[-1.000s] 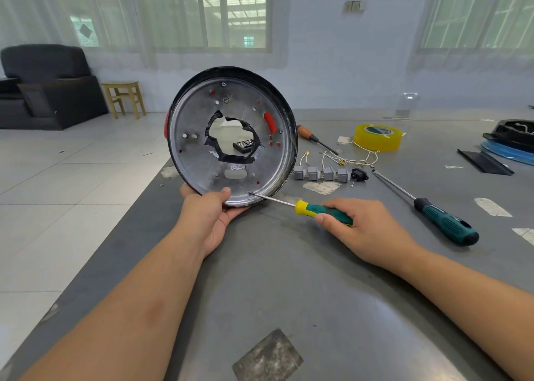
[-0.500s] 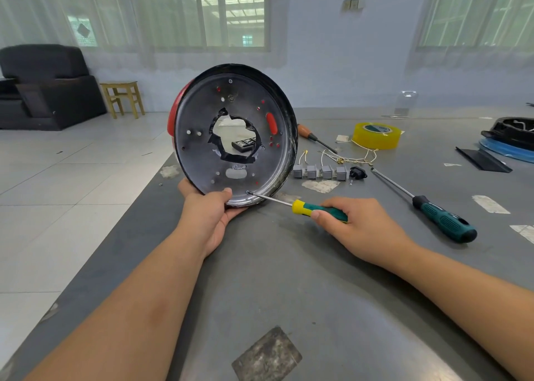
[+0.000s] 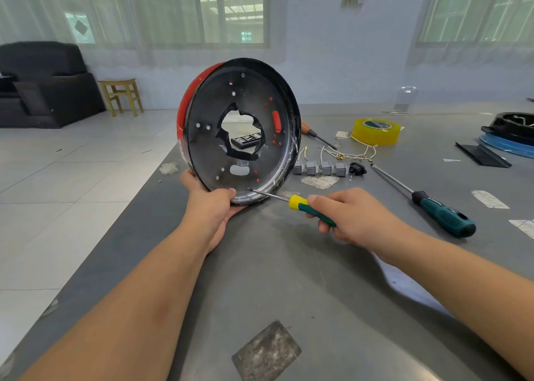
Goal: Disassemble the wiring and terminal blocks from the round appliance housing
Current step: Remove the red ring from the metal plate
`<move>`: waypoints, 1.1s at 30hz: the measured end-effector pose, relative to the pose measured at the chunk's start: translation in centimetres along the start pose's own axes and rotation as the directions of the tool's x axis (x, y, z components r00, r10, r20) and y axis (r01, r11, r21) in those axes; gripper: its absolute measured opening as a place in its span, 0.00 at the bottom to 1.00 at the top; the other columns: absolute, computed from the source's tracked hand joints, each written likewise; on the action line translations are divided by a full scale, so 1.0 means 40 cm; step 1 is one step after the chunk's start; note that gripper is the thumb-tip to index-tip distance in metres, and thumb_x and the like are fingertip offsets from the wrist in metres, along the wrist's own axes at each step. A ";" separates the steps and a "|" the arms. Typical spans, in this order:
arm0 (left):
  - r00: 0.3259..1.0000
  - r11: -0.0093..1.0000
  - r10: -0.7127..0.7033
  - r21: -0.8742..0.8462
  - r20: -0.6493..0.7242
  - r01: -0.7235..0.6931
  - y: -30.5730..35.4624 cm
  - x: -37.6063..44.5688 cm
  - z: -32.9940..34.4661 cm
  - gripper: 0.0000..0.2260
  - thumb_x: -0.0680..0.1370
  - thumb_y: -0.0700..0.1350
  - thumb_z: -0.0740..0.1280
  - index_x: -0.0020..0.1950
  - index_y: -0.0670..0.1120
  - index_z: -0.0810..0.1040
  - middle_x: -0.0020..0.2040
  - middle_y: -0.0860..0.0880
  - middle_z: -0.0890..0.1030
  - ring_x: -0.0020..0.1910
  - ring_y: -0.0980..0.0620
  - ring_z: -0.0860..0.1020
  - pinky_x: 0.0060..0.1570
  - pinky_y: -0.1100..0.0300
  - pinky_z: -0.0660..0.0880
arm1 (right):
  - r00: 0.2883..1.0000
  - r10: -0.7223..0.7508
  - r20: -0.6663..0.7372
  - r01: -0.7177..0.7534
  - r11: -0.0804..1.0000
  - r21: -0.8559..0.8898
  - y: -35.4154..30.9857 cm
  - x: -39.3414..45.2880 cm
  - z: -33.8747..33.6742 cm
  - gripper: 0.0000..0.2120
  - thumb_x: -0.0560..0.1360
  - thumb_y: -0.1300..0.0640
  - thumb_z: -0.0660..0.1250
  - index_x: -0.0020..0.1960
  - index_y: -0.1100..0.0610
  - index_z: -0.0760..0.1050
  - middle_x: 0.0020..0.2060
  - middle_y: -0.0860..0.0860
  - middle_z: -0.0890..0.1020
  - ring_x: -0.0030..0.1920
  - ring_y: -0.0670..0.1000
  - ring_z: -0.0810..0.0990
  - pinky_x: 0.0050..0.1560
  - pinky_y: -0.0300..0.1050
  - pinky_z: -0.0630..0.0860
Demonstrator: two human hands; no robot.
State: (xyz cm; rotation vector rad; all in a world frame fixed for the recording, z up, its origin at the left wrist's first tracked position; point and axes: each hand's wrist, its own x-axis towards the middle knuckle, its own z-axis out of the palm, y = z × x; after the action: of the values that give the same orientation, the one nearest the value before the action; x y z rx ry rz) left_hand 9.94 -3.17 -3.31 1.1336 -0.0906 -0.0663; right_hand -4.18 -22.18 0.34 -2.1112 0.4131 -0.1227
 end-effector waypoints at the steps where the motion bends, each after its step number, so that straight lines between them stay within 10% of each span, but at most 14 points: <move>1: 1.000 1.000 0.002 0.000 -0.003 -0.002 0.000 -0.001 0.001 0.28 0.77 0.22 0.59 0.57 0.56 0.64 0.65 0.48 0.74 0.58 0.44 0.81 0.37 0.52 0.84 | 0.993 -0.110 -0.045 0.098 0.973 -0.211 0.001 -0.004 0.003 0.18 0.81 0.40 0.62 0.45 0.52 0.82 0.29 0.45 0.81 0.26 0.46 0.72 0.30 0.42 0.68; 4: 1.000 1.000 0.005 0.010 -0.011 -0.005 0.001 -0.003 0.002 0.28 0.77 0.22 0.58 0.61 0.54 0.63 0.65 0.49 0.73 0.60 0.42 0.80 0.37 0.52 0.84 | 0.826 -0.563 0.013 0.347 0.491 -0.799 0.024 -0.020 0.009 0.14 0.82 0.41 0.60 0.59 0.48 0.77 0.43 0.48 0.81 0.41 0.54 0.79 0.37 0.47 0.71; 6: 1.000 1.000 -0.008 0.008 -0.023 0.009 0.001 -0.004 0.003 0.28 0.77 0.22 0.59 0.62 0.54 0.63 0.66 0.48 0.73 0.60 0.41 0.80 0.38 0.50 0.85 | 0.613 -0.782 0.113 0.365 0.154 -0.918 0.028 -0.014 -0.001 0.12 0.79 0.51 0.70 0.61 0.53 0.78 0.44 0.53 0.78 0.39 0.58 0.77 0.35 0.48 0.70; 8: 1.000 1.000 -0.010 0.022 -0.024 0.010 0.002 -0.007 0.006 0.28 0.77 0.22 0.59 0.63 0.54 0.62 0.67 0.48 0.73 0.61 0.40 0.80 0.39 0.49 0.85 | 0.436 -0.893 0.112 0.379 0.070 -0.923 0.029 -0.003 -0.011 0.14 0.74 0.59 0.75 0.59 0.55 0.81 0.42 0.55 0.78 0.38 0.58 0.74 0.36 0.50 0.71; 10: 1.000 0.999 0.001 0.034 -0.032 0.000 0.002 -0.010 0.007 0.26 0.78 0.23 0.59 0.62 0.53 0.62 0.64 0.49 0.73 0.61 0.41 0.80 0.41 0.48 0.86 | 0.449 -0.892 0.048 0.469 0.190 -0.863 0.035 0.002 -0.005 0.15 0.74 0.58 0.76 0.60 0.53 0.82 0.44 0.54 0.78 0.40 0.57 0.76 0.37 0.47 0.73; 15: 0.998 1.000 0.002 -0.016 -0.056 -0.003 0.005 -0.007 0.004 0.26 0.78 0.23 0.59 0.54 0.57 0.63 0.62 0.50 0.73 0.61 0.40 0.81 0.42 0.46 0.86 | 0.823 -0.472 -0.317 0.446 0.882 -0.154 0.032 0.002 0.026 0.20 0.70 0.41 0.77 0.60 0.40 0.76 0.47 0.39 0.81 0.47 0.42 0.81 0.46 0.29 0.74; 18: 0.998 1.000 0.023 -0.005 -0.051 -0.023 0.001 -0.007 0.003 0.26 0.78 0.23 0.59 0.53 0.57 0.63 0.63 0.49 0.74 0.60 0.41 0.81 0.41 0.48 0.86 | 0.961 -0.132 -0.242 0.252 0.775 0.579 0.016 0.016 0.033 0.24 0.67 0.40 0.78 0.55 0.52 0.77 0.53 0.55 0.82 0.40 0.51 0.85 0.43 0.41 0.82; 21: 0.998 0.999 0.027 0.023 -0.053 -0.025 0.000 -0.006 0.001 0.26 0.78 0.24 0.60 0.53 0.57 0.63 0.64 0.48 0.74 0.60 0.42 0.82 0.43 0.48 0.86 | 0.983 -0.070 -0.173 0.179 0.612 0.770 0.027 0.022 0.039 0.29 0.62 0.41 0.80 0.53 0.60 0.79 0.53 0.59 0.80 0.47 0.54 0.86 0.47 0.43 0.83; 24: 0.998 0.999 0.026 0.032 -0.053 -0.024 -0.001 -0.006 0.000 0.25 0.79 0.25 0.61 0.53 0.57 0.63 0.64 0.49 0.74 0.60 0.43 0.82 0.45 0.46 0.86 | 0.971 -0.077 -0.224 0.205 0.749 0.630 0.030 0.017 0.039 0.29 0.66 0.32 0.72 0.49 0.57 0.79 0.49 0.57 0.83 0.43 0.54 0.88 0.46 0.49 0.85; 27: 0.998 1.000 0.023 0.022 -0.052 -0.022 0.002 -0.007 0.002 0.25 0.79 0.25 0.60 0.57 0.55 0.62 0.63 0.50 0.74 0.60 0.43 0.81 0.45 0.46 0.86 | 0.937 -0.209 -0.278 0.221 0.975 0.013 0.041 0.012 0.025 0.32 0.73 0.21 0.49 0.46 0.49 0.73 0.32 0.52 0.83 0.30 0.51 0.82 0.30 0.44 0.76; 33: 0.999 0.999 0.009 0.037 -0.041 -0.008 0.007 -0.012 0.004 0.25 0.79 0.24 0.60 0.62 0.52 0.61 0.63 0.49 0.73 0.60 0.42 0.81 0.43 0.46 0.86 | 0.731 -0.628 -0.266 0.447 0.736 -0.508 0.068 0.036 -0.033 0.10 0.79 0.37 0.61 0.55 0.40 0.68 0.45 0.42 0.76 0.43 0.42 0.75 0.41 0.33 0.69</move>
State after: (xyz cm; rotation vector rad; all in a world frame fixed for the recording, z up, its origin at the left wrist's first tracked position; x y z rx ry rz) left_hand 9.45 -3.16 -3.00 1.1704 -0.0602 -0.0340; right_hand -3.83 -25.07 -1.33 -2.5782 0.0271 -0.9425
